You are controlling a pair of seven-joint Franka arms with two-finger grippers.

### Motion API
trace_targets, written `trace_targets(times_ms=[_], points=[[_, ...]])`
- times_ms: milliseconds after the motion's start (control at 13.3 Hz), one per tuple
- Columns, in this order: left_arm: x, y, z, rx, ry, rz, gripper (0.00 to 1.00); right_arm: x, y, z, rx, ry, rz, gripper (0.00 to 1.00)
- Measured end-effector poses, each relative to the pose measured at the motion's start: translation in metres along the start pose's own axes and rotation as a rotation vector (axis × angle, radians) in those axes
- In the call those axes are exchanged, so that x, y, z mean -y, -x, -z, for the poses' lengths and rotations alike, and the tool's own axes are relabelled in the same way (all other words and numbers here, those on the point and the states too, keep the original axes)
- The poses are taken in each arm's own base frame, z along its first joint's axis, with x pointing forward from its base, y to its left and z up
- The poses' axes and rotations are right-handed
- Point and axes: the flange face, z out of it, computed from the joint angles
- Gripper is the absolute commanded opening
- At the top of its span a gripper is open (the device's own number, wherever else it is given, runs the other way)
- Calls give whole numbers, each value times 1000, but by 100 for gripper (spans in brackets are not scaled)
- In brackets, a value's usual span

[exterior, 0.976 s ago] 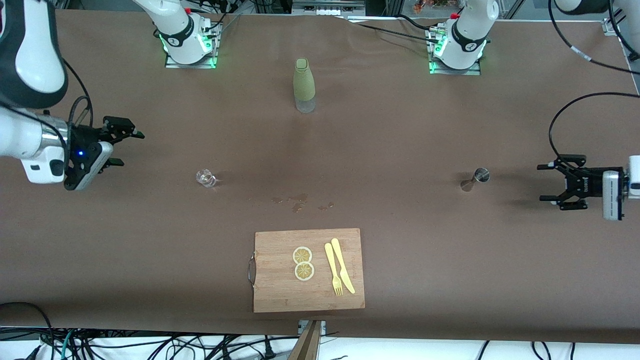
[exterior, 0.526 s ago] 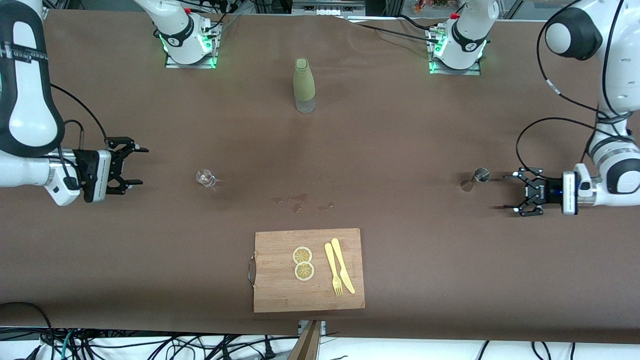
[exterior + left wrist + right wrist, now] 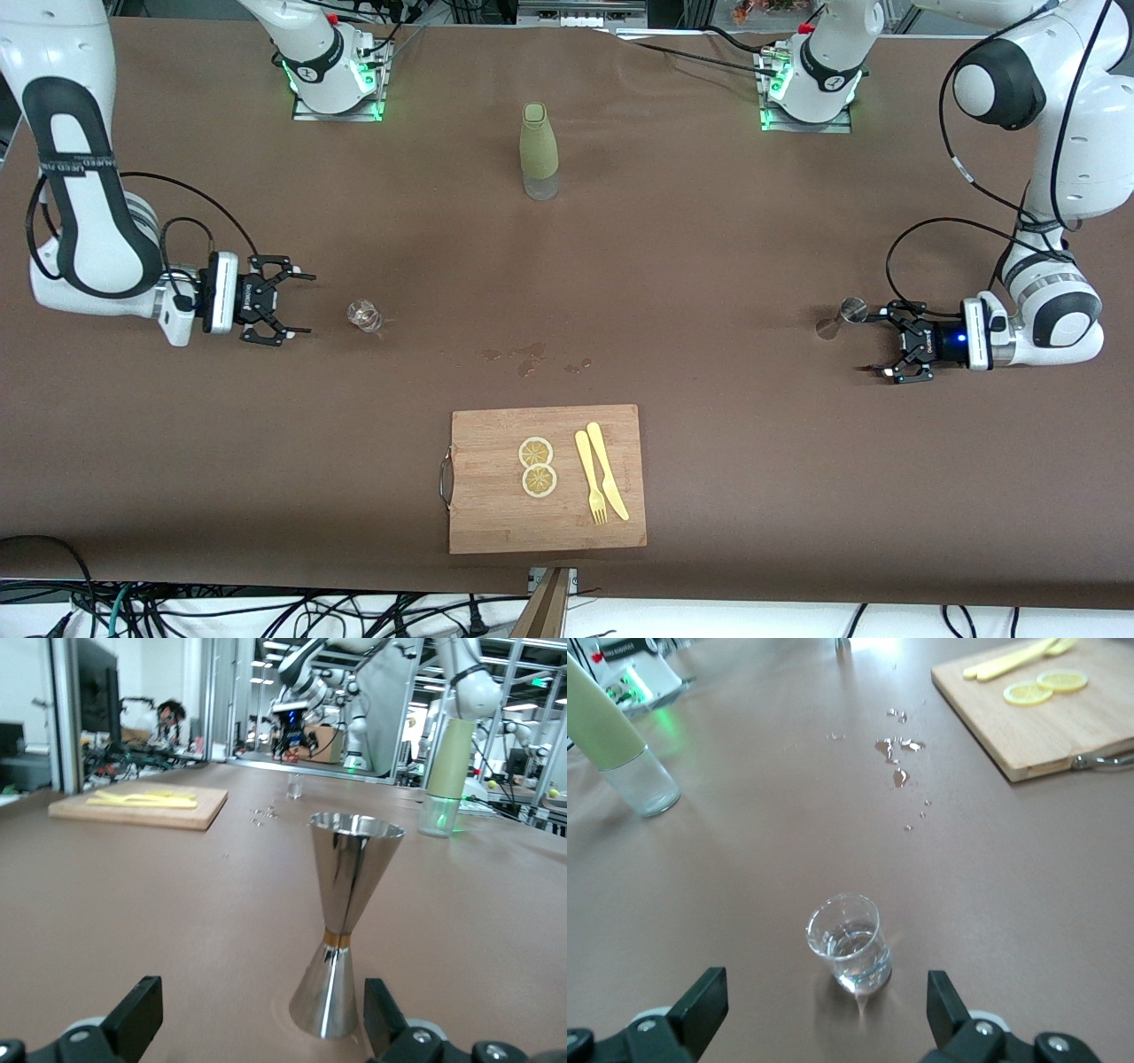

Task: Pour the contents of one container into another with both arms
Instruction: 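Reach the right gripper to the glass cup while the left gripper reaches the jigger, then close the right gripper on the glass cup while the left gripper grasps the jigger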

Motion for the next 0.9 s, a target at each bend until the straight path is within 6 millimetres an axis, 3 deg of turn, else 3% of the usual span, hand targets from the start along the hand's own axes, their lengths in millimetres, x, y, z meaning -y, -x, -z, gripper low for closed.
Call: trace_targets(times_ms=[225, 451, 601, 901], points=[[-3, -1, -12, -51, 19, -31, 100, 1, 45, -36, -113, 45, 60, 100], [-12, 6, -27, -95, 37, -52, 100, 5, 70, -69, -193, 52, 83, 100], [-19, 12, -36, -113, 45, -49, 100, 6, 71, -86, -221, 43, 93, 100], [-24, 15, -41, -132, 53, -52, 93, 5, 55, -110, -270, 37, 95, 100]])
